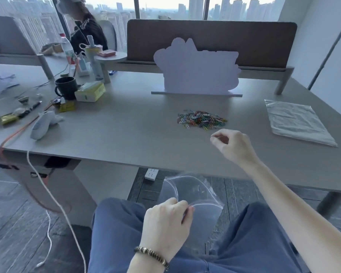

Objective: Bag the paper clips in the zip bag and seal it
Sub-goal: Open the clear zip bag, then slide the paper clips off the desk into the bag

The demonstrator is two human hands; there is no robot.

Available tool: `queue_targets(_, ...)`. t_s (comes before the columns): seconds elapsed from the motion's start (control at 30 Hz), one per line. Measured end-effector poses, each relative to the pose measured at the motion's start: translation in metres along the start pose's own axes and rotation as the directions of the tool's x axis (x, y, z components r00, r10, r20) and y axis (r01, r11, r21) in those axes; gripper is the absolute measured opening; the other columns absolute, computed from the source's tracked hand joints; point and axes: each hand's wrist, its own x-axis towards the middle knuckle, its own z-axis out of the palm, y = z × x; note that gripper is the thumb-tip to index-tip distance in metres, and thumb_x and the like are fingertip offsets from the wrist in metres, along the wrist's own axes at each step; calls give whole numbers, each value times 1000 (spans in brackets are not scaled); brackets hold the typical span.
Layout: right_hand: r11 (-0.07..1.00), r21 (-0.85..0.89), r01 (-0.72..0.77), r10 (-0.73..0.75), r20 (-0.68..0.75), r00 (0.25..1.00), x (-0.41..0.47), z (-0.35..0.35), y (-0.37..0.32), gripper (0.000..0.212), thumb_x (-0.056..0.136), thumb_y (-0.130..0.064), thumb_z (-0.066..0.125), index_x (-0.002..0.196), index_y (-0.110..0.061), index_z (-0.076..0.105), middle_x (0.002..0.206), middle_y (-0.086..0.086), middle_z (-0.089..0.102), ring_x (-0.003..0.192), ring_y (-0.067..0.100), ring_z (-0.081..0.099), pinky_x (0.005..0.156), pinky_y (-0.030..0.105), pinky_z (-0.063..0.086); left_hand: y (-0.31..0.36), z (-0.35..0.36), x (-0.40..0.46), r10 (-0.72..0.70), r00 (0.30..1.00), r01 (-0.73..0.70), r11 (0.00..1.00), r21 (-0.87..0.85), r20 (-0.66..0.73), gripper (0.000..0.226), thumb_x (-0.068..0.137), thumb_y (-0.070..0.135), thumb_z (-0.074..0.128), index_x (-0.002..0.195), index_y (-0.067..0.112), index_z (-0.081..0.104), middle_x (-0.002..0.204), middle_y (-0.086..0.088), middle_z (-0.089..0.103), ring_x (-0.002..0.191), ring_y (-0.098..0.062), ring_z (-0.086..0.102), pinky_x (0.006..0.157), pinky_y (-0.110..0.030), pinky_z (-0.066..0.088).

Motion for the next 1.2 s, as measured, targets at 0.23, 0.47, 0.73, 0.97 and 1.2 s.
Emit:
queue_targets(0.23,989,-41,-141,138,-59,989,80,14,57,33,91,-36,62,117,-17,69,121,15,65,114,31,60,98,35,42,-7,36,10,17,996,-21,999,43,93,46,74,38,65,56,20,26,44,3,35,42,-18,16,34,-24,20)
queue_targets(0.47,978,-93,-185,197,137,971,133,35,88,60,98,-53,41,146,-16,43,155,10,40,146,28,30,118,42,19,0,53,24,-33,997,34,999,-18,69,42,78,37,63,50,17,38,45,1,36,40,-17,21,34,-24,20)
queue_targets(0.73,992,-67,-108,124,301,945,162,56,88,69,96,-66,28,155,-31,25,167,-3,12,154,16,2,122,41,1,14,60,31,-13,1000,15,996,-91,25,44,79,39,65,50,18,39,48,2,37,39,-15,34,36,-22,20)
queue_targets(0.97,997,-72,26,-3,305,952,142,59,76,55,102,-51,35,148,-22,42,160,-5,32,148,16,25,117,35,19,14,60,33,-18,1000,19,995,-102,12,44,79,40,65,51,18,40,48,2,37,39,-15,37,34,-24,26)
queue_targets(1.2,990,-112,88,-40,376,926,85,66,61,68,100,-58,29,155,-19,28,165,-2,18,154,16,9,122,33,6,13,56,36,-67,998,67,992,-111,2,45,81,40,64,52,16,38,47,0,37,38,-18,32,31,-27,31)
